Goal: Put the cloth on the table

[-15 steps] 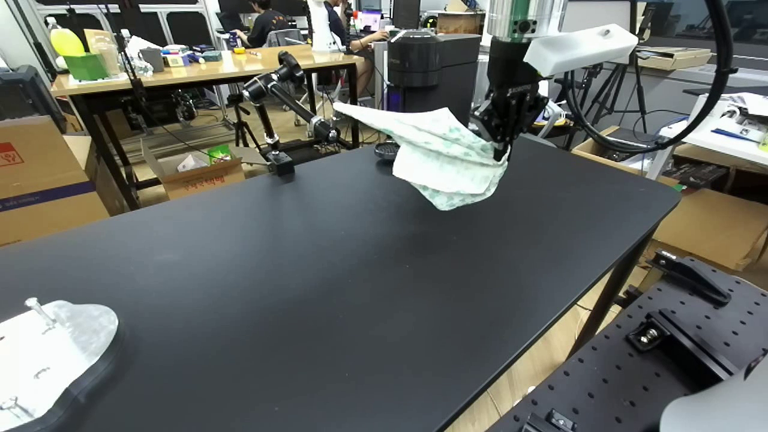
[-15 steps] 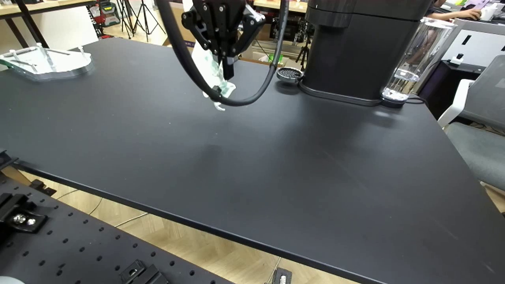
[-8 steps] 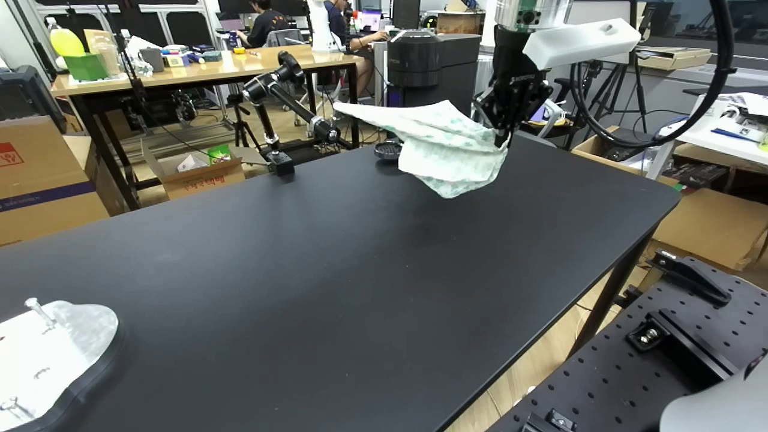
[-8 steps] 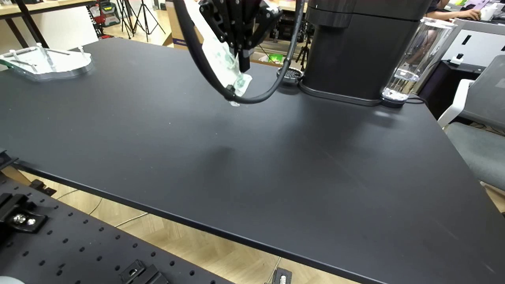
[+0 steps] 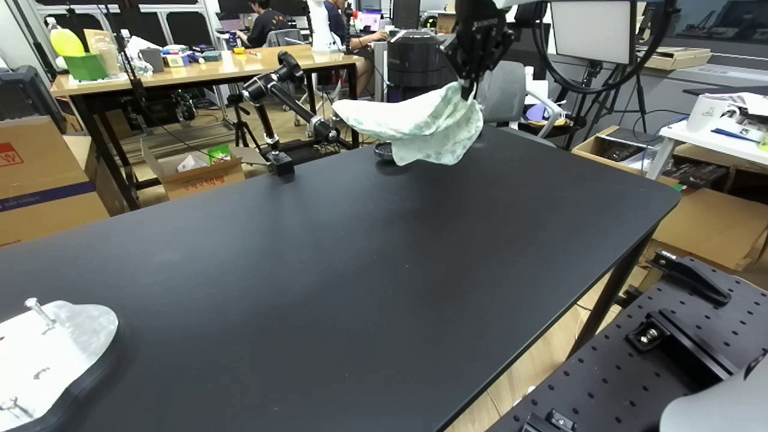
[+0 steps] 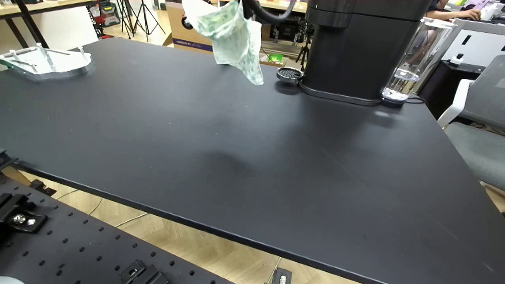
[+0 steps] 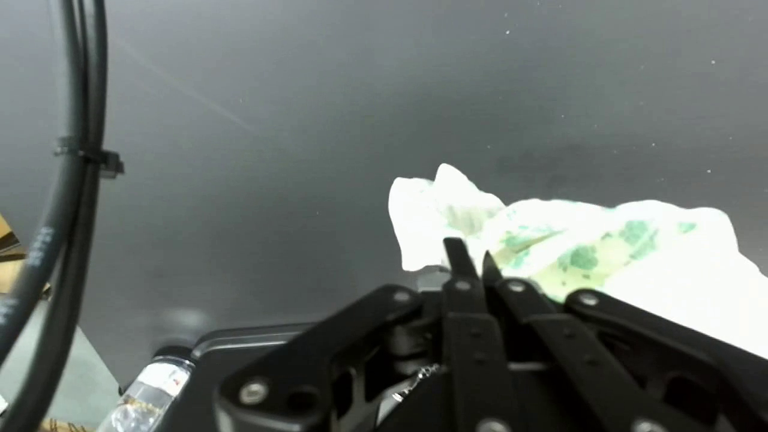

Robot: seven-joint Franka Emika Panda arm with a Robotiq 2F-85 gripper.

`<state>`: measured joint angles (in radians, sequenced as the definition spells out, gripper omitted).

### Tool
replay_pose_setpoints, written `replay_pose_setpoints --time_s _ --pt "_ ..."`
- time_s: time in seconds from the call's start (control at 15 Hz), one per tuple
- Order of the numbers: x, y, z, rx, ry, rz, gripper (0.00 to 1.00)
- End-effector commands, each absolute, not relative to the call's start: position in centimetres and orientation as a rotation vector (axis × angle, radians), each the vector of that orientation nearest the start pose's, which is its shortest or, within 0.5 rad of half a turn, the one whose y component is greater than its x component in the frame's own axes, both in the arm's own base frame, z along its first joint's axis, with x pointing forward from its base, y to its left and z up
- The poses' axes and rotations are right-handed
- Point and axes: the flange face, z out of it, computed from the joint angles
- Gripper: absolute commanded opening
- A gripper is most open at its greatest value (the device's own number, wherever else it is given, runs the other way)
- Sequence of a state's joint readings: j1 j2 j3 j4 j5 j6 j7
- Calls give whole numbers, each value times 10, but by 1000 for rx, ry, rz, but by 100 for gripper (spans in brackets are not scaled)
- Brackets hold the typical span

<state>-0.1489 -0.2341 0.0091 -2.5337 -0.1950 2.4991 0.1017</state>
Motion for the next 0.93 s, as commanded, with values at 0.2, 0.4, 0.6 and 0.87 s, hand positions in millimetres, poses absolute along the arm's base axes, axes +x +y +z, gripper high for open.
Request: replay_pose_setpoints --time_s 0.2,0.4,0.6,0.87 --pt "499 -15 451 -3261 38 -311 1" --pt "522 4 478 -3265 -17 -283 1" --pt "548 23 510 -3274 -28 -317 1" --pt "577 51 552 -3273 -57 -381 1"
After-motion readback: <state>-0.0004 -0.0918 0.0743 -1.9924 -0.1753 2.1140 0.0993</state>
